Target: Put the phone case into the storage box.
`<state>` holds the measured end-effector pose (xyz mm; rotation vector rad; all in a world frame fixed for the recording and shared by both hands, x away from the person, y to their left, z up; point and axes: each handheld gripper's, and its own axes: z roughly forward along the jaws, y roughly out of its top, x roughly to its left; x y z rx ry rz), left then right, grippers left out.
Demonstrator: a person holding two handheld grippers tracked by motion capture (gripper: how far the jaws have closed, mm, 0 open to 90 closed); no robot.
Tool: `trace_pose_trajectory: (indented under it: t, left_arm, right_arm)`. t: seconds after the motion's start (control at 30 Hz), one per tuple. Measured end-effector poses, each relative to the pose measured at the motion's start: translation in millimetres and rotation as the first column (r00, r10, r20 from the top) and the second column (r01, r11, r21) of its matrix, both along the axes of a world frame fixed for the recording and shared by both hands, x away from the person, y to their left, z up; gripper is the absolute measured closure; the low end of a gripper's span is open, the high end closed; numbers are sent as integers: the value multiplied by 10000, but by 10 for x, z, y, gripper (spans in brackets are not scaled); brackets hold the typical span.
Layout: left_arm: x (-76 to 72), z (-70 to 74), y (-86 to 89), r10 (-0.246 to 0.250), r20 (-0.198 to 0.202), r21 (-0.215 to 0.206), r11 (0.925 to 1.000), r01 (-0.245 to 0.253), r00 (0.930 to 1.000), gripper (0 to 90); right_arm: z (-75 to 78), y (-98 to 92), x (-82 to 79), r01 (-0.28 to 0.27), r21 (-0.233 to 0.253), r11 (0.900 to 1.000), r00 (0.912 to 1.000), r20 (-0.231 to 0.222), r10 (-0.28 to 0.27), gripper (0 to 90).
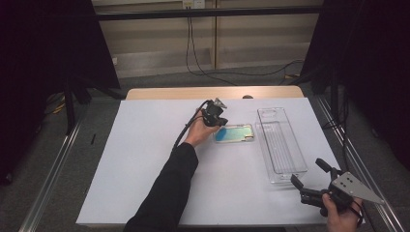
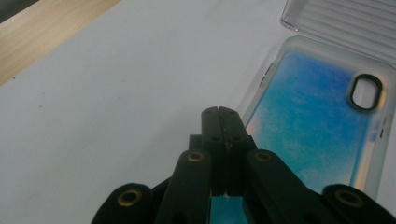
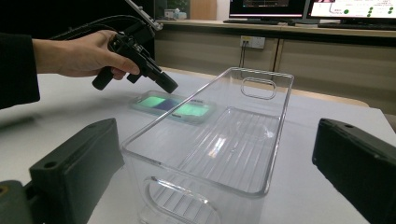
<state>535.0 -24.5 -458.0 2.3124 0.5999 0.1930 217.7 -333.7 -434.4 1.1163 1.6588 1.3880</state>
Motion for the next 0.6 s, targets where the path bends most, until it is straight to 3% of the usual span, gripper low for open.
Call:
trace_pose_trajectory:
  t: [0.1,0.13,0.33,0.6]
  left_arm:
    - [-7,-1,8,24,-82,-106,9999,-24,10000,900]
    - [-3,8,24,-107,-83,57,9999,108,9999,900]
    - [-28,17,51,-206,-120,127,9997,207,9997,900]
    - [-55,-15,122,17,-291,4,10000,-17,9996,898]
  right_arm:
    - [-2,-2,1,11,9,10000,10000,-4,-11,4]
    - [-2,-3,2,15,10,10000,10000,2,-15,4]
    - [-1,0,0,9,9,10000,10000,4,-9,4]
    - [-1,0,1,12,15,10000,10000,4,-12,4]
